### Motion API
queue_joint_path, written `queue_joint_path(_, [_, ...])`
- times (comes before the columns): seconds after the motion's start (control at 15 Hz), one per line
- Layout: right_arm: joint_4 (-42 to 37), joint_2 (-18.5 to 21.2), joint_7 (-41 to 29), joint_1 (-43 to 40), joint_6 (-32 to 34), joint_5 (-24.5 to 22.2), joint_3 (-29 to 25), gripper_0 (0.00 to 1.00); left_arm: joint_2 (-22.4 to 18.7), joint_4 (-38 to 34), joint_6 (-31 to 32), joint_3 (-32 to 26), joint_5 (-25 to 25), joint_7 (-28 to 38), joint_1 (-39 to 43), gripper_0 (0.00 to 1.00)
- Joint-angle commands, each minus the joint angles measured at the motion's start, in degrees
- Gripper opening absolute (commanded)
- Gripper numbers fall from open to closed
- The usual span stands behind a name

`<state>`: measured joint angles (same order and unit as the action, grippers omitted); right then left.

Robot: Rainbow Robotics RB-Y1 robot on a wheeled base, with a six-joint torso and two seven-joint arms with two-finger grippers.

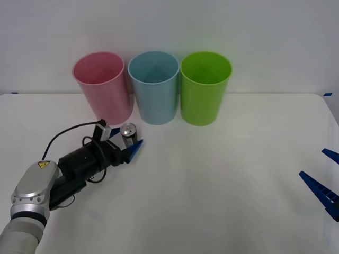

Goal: Grasp the object on the table and drop it into the matching bin: aluminum can to the light blue bin, PET bottle to the pink bin.

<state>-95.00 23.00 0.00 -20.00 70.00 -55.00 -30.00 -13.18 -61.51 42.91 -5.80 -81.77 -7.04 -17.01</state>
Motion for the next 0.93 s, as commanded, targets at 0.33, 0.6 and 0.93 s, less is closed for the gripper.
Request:
queue_joint_path(0.33, [0.0,0.0,0.0,0.0,0.0,0.0,0.0,1.0,0.0,0.0,-0.9,0.4,-0.1,-0.4,0.0,0.0])
queue_joint_path(0.6, [0.0,0.0,0.0,0.0,0.0,0.0,0.0,1.0,-0.4,0.0,-0.5,0.4,0.3,-0.1,0.2,0.0])
queue_joint_path(0.93, [0.0,0.0,0.0,0.0,0.0,0.0,0.0,1.0,-4.7,-4.6,2.2,1.2,4.5,1.2,4.1,0.0])
